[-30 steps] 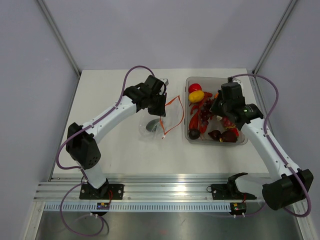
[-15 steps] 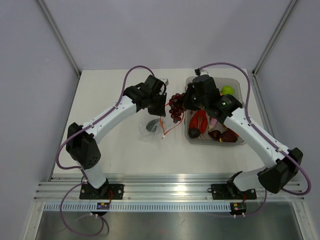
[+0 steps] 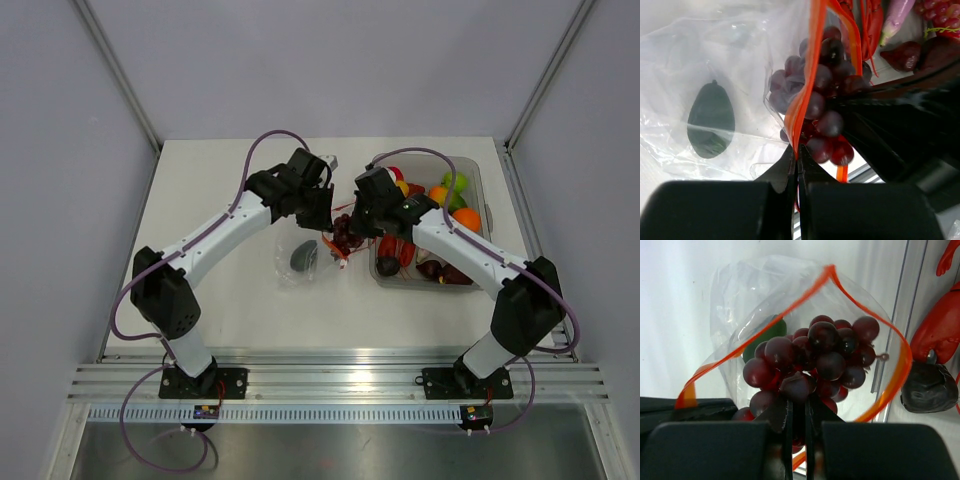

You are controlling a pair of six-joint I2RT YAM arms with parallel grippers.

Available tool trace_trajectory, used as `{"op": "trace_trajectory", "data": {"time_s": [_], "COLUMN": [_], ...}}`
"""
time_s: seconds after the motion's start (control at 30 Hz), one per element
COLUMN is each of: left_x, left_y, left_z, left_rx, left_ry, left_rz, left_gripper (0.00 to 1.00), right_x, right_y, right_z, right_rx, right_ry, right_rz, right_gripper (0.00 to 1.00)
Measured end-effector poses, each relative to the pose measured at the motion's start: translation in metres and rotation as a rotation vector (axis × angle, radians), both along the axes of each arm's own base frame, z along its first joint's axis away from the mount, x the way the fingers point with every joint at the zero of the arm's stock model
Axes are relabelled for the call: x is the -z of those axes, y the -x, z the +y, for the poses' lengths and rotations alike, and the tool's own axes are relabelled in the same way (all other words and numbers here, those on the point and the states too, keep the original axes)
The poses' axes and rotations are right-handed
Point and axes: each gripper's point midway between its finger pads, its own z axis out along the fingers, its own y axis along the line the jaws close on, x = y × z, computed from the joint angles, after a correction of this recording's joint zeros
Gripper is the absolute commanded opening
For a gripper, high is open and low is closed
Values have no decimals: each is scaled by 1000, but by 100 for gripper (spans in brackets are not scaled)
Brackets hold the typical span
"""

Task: Place the food in the zip-top bag and seal the zipper
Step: Place the fake fruit in the zipper food storage bag.

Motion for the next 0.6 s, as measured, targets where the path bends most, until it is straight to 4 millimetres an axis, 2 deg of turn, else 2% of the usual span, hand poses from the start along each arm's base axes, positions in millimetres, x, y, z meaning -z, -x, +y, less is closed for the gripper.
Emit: {"op": "trace_trajectory", "data": {"time_s": [0.17, 0.2, 0.23, 0.3, 0.37, 0.47, 0.6], "left_x": [-8, -10, -11, -14, -15, -17, -17], "left_y": [0, 0, 0, 0, 1, 1, 1], "left_z": [-4, -5, -5, -7, -8, -9, -8], "left_rx": [13, 14, 16, 20, 23, 26, 25], "left_ry": [25, 30, 34, 43, 49, 54, 54], "left_rz": [-5, -8, -9, -11, -11, -11, -11], "left_gripper": [0, 0, 0, 0, 0, 0, 0], "right_x": [3, 3, 4, 7, 13, 17, -3], "right_y": [0, 0, 1, 2, 3, 3, 5], "right_z": [0, 0, 1, 5, 7, 7, -2], "right_rx": [0, -2, -7, -23, -45, -56, -36], "right_ry": [3, 2, -2, -7, 7, 19, 15], "right_rz": [5, 6, 9, 21, 40, 49, -6], "right_gripper": [0, 7, 17, 46, 49, 48, 49]}}
